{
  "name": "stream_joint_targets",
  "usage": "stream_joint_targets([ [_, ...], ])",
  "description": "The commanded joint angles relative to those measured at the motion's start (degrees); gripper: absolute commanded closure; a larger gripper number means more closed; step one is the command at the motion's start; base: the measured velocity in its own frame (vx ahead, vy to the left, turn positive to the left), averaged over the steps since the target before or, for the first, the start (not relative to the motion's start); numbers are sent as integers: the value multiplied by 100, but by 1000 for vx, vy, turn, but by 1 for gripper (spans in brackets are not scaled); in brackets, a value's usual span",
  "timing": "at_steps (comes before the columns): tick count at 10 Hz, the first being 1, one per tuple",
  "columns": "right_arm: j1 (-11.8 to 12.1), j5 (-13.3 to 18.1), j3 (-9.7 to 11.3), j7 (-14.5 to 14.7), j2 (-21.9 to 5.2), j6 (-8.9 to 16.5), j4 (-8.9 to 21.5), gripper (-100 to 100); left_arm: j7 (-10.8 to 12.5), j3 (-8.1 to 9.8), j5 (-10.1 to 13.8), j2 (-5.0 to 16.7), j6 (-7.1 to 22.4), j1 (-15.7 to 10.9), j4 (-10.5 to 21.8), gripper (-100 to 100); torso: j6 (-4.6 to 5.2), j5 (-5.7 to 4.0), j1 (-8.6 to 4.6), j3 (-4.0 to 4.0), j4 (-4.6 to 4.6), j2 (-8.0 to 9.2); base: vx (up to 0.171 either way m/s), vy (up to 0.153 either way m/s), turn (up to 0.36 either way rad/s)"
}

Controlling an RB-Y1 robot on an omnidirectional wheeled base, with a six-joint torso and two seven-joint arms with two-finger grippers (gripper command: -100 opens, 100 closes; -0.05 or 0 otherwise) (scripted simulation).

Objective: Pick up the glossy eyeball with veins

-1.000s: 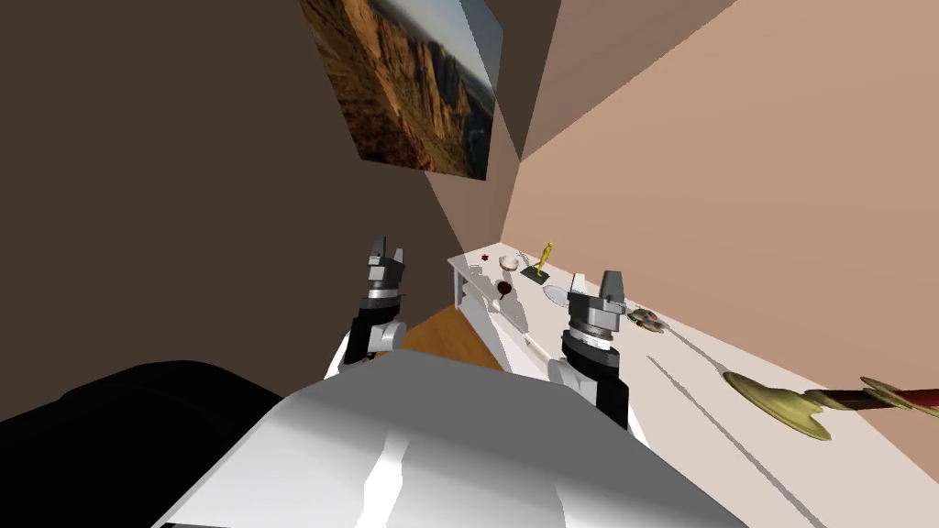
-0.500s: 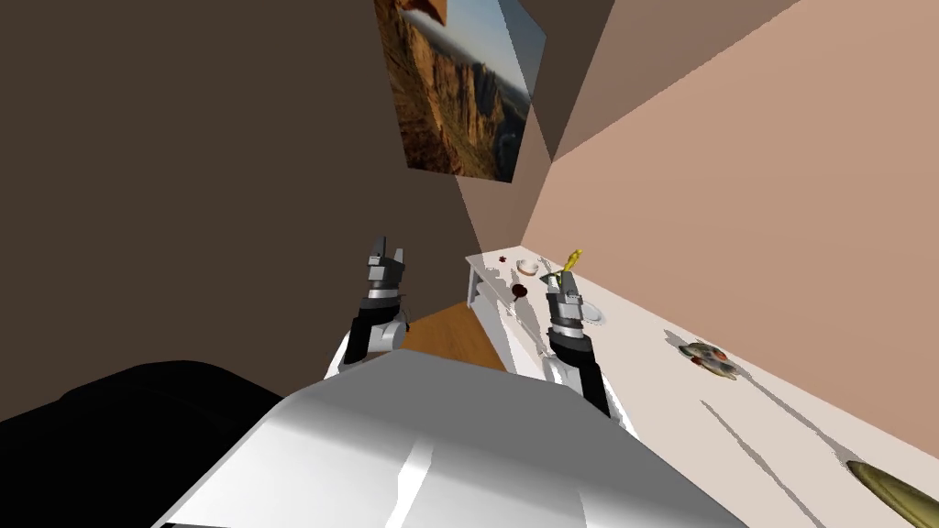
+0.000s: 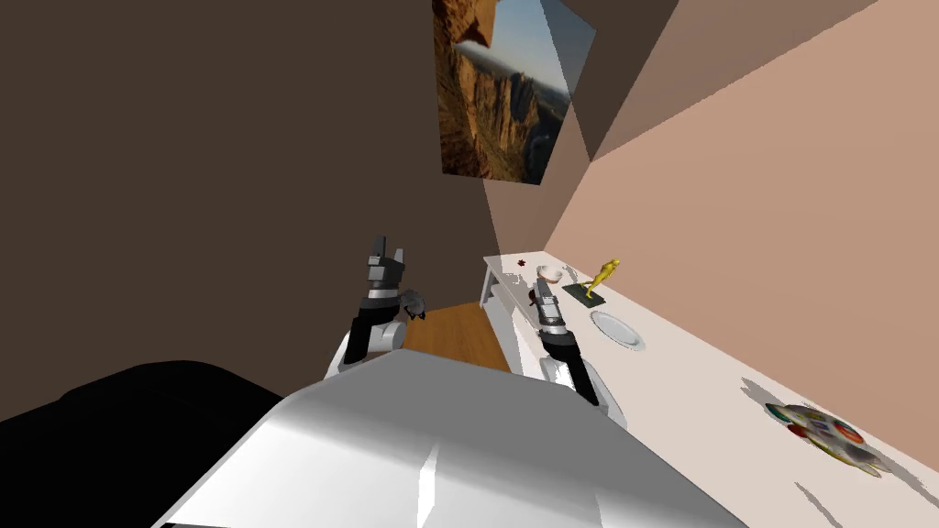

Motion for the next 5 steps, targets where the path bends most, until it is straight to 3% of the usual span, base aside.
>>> stream_joint_targets([
  [1, -59, 43, 47, 17, -114, 91, 115, -100, 0, 0, 0, 0, 0, 0, 0, 0, 0, 0, 0, 0, 0, 0, -72, 0, 300],
  [2, -162, 145, 160, 51, -340, 155, 369, -100, 0, 0, 0, 0, 0, 1, 0, 0, 3, 0, -2, -1, 0, -3, -94, -12, 425],
  [3, -162, 145, 160, 51, -340, 155, 405, -100, 0, 0, 0, 0, 0, 0, 0, 0, 0, -1, -6, 2, 1, 3, -86, -19, 292],
  [4, -265, 256, 273, 85, -576, 218, 596, -100, 0, 1, 0, 0, 0, 1, 0, 0, 6, -2, -10, 2, 1, 2, -99, -1, 328],
  [5, -265, 256, 273, 85, -576, 218, 708, -100, 0, 0, 0, 0, 0, 0, 0, 0, 3, -2, -7, 4, 2, 7, -81, -5, 304],
])
